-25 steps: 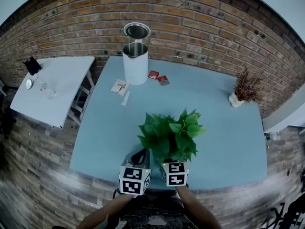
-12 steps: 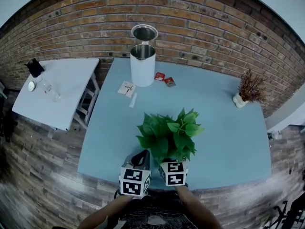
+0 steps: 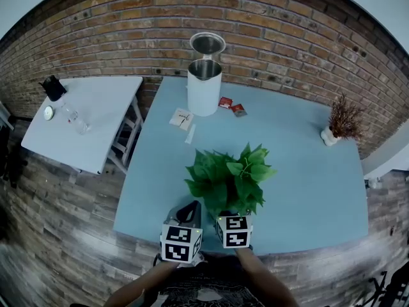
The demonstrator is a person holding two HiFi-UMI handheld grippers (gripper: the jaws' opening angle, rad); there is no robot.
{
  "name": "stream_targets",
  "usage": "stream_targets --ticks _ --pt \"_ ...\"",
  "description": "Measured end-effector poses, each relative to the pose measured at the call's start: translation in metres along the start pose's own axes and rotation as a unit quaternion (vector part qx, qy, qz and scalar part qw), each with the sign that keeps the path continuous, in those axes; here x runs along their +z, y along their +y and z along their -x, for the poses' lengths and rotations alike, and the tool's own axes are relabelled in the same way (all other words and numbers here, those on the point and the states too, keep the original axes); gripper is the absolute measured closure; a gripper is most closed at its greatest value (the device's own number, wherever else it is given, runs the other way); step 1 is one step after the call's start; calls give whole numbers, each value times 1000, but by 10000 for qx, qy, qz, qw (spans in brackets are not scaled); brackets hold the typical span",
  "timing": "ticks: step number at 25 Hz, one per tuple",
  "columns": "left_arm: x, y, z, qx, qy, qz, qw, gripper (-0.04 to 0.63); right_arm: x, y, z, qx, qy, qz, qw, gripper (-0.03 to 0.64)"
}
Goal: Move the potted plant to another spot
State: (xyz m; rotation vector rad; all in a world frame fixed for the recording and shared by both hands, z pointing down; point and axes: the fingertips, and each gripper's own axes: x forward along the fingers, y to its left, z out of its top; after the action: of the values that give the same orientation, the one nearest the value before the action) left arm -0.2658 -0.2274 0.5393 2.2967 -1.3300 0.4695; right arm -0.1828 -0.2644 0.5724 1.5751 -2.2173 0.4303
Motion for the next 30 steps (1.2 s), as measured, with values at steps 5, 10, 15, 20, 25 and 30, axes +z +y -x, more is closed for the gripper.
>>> stream_targets --ticks 5,10,15,20,25,30 --pt "-2 -5 -2 -64 16 34 10000 595 -2 -2 2 -54 46 -41 10000 163" --pt "-5 -6 1 -107 14 76 9999 595 -2 2 7 -36 53 9 10000 166" --pt "-9 -10 4 -48 21 169 9998 595 -3 3 15 78 94 2 9999 175" --pt "-7 -15 7 5 -33 199 9998 595 -1 3 24 150 38 0 9999 238" --pt "-11 -33 11 43 -44 181 9998 595 -5 5 39 350 14 -14 9994 267" --pt "-12 -49 13 67 -50 146 9999 595 -8 5 55 444 -9 36 9990 304"
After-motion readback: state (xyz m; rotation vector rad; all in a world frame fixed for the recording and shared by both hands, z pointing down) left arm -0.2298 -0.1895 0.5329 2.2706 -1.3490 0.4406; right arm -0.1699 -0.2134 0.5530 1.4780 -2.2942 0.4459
